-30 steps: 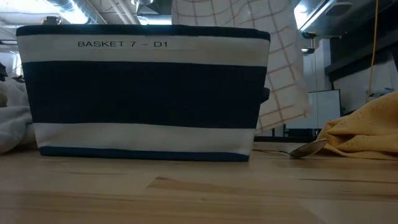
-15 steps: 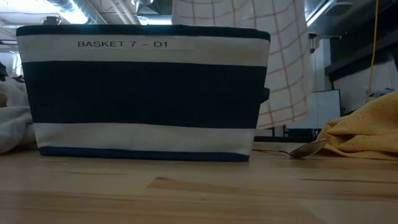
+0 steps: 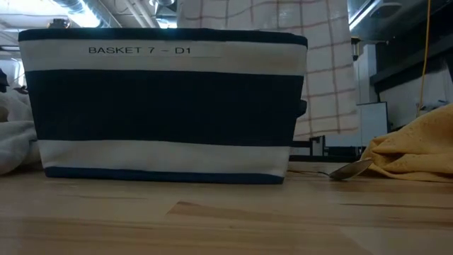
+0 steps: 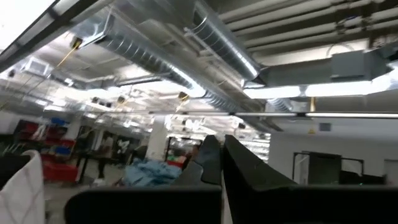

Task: Fold towel
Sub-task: Fold the right white patterned towel

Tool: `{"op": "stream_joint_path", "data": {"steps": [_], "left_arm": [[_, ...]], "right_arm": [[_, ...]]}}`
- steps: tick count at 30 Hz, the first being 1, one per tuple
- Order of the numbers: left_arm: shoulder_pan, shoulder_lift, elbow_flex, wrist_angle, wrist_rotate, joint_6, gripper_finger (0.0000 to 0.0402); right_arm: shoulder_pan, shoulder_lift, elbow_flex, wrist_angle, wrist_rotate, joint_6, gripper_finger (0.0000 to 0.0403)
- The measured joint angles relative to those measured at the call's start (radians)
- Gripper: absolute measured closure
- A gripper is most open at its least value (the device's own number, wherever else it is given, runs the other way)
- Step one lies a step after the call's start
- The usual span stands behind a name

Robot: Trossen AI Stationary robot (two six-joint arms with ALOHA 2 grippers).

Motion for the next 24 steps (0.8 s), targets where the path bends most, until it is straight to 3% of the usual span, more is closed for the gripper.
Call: {"op": "stream_joint_path", "data": {"steps": [8, 12, 17, 24], "left_arm": [[-0.047, 0.000, 0.021, -0.129, -0.136, 0.080, 0.0401], [-0.033, 0.002, 0.019, -0.153, -0.184, 0.126, 0.0401], [0.028, 0.023, 0.017, -0.220, -0.208, 0.136, 0.0401], [0.156, 0.095, 0.014, -0.259, -0.208, 0.138, 0.0401]], "right_arm": [[0.070, 0.017, -0.003, -0.074, 0.031, -0.036, 0.0400], [0.053, 0.029, -0.003, -0.066, 0.108, -0.104, 0.0400], [-0.058, 0.031, -0.003, -0.134, 0.122, -0.077, 0.0400], [-0.323, 0.031, -0.003, -0.304, 0.088, 0.089, 0.0400]]}}
